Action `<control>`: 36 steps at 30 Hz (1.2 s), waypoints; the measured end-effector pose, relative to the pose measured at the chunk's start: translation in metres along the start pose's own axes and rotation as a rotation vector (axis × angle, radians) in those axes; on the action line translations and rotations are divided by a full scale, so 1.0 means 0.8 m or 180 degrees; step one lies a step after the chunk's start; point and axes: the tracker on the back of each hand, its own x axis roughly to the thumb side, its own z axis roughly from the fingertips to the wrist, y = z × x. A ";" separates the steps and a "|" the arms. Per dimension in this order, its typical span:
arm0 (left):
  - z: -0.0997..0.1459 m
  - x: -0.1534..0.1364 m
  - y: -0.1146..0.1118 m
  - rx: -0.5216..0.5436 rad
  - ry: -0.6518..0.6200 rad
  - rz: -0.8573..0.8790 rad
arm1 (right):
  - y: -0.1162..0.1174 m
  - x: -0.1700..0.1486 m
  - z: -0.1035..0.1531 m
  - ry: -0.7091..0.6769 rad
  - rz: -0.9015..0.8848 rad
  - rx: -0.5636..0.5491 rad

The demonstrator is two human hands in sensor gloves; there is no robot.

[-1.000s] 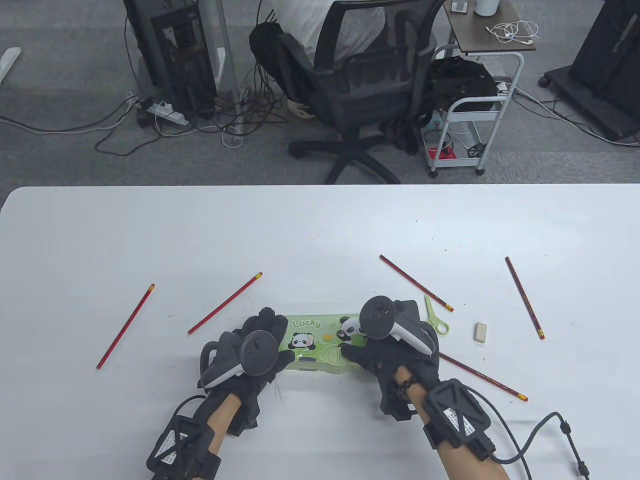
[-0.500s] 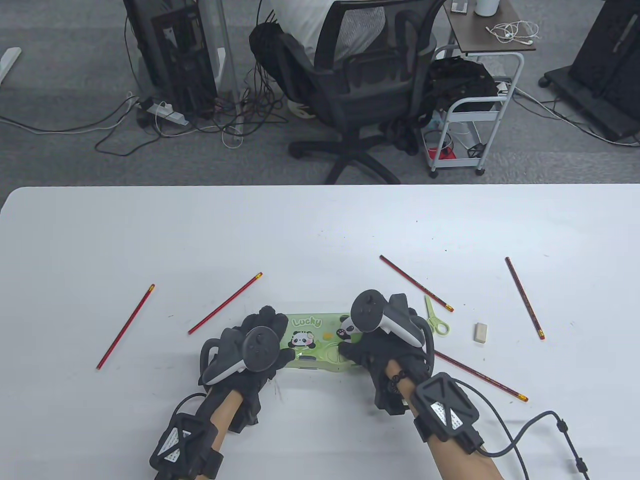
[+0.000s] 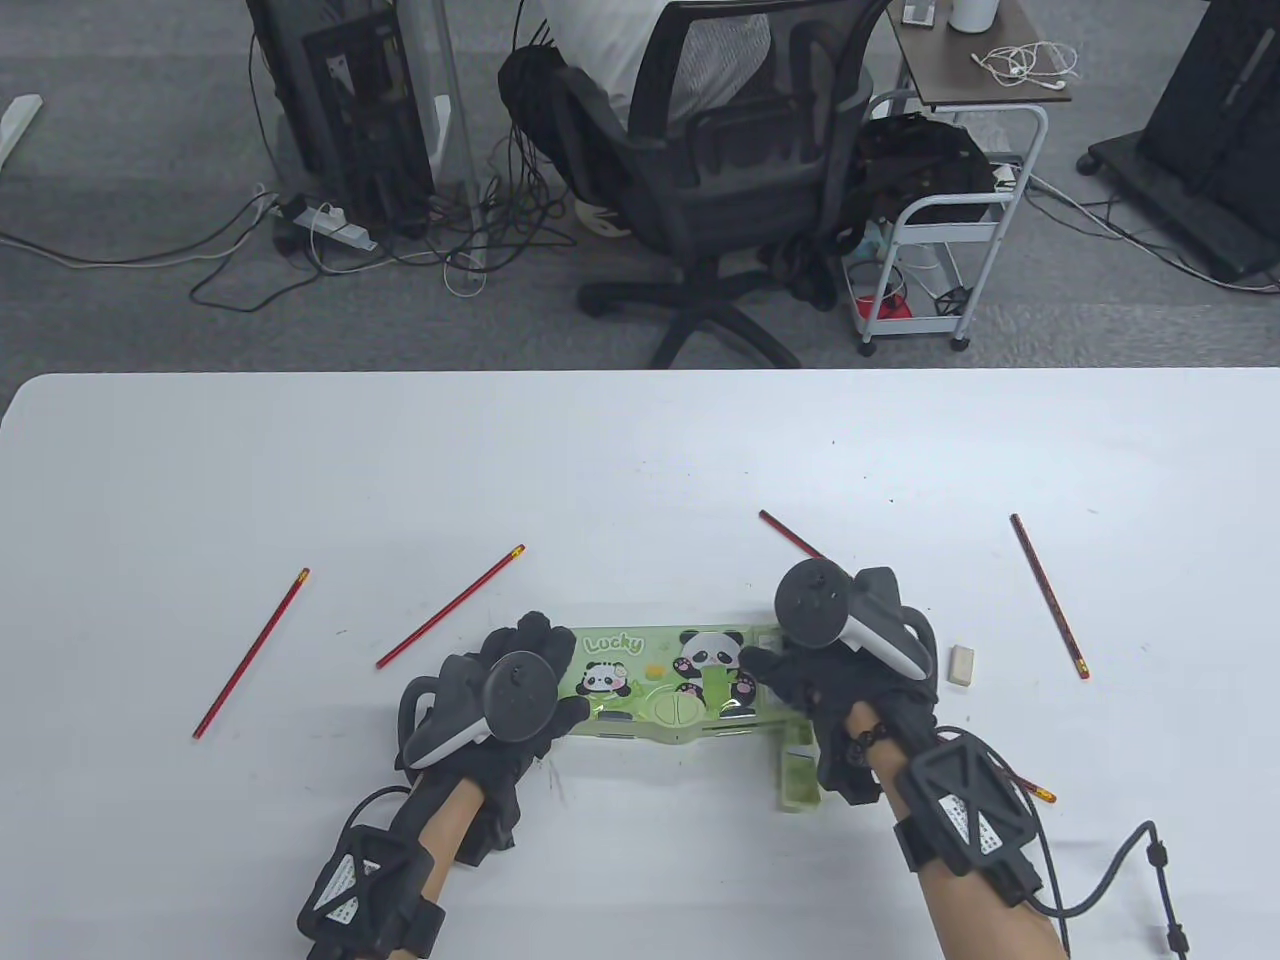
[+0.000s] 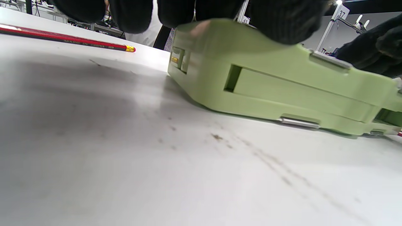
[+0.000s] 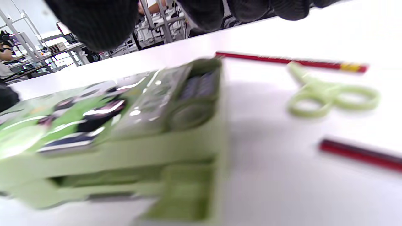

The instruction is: Organize multifunction pencil case

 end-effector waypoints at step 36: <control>0.000 0.000 0.000 -0.0013 0.0006 0.0023 | 0.019 -0.164 0.009 0.0693 0.1385 0.0175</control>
